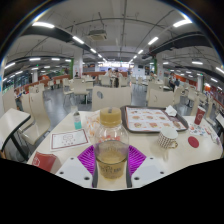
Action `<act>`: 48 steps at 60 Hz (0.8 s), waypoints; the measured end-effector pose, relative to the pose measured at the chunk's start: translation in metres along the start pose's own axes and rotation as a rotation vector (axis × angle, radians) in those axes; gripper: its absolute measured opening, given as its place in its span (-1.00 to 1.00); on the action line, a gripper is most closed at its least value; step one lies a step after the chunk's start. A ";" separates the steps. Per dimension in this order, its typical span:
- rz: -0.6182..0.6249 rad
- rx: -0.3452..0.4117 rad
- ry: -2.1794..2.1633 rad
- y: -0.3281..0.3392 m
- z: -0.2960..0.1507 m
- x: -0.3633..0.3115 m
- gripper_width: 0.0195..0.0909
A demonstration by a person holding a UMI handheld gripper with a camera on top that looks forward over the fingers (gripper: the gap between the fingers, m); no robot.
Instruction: Pour water
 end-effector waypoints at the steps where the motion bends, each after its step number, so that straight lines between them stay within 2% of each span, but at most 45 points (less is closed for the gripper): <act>1: -0.005 0.003 -0.011 0.000 -0.004 0.000 -0.49; 8: -0.096 0.041 -0.170 0.006 -0.045 0.005 -0.49; 16: -0.233 0.076 -0.545 -0.004 -0.103 0.027 -0.49; 22: -0.314 0.071 -0.833 -0.011 -0.131 0.050 -0.49; 29: -0.416 0.025 -1.182 -0.056 -0.127 0.083 -0.49; 39: -0.541 -0.024 -1.723 -0.083 -0.115 0.116 -0.49; 48: -0.531 -0.087 -1.959 -0.102 -0.086 0.132 -0.49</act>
Point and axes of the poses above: the point between the fingertips, and its own axes, seen from behind it with the camera up: x to the right, z down, y backward, against the way the camera looks, the point moved 5 cm from there along y, backward, against the way the camera looks, and after that the axes turned 2 degrees about y, right-handed, at the moved point
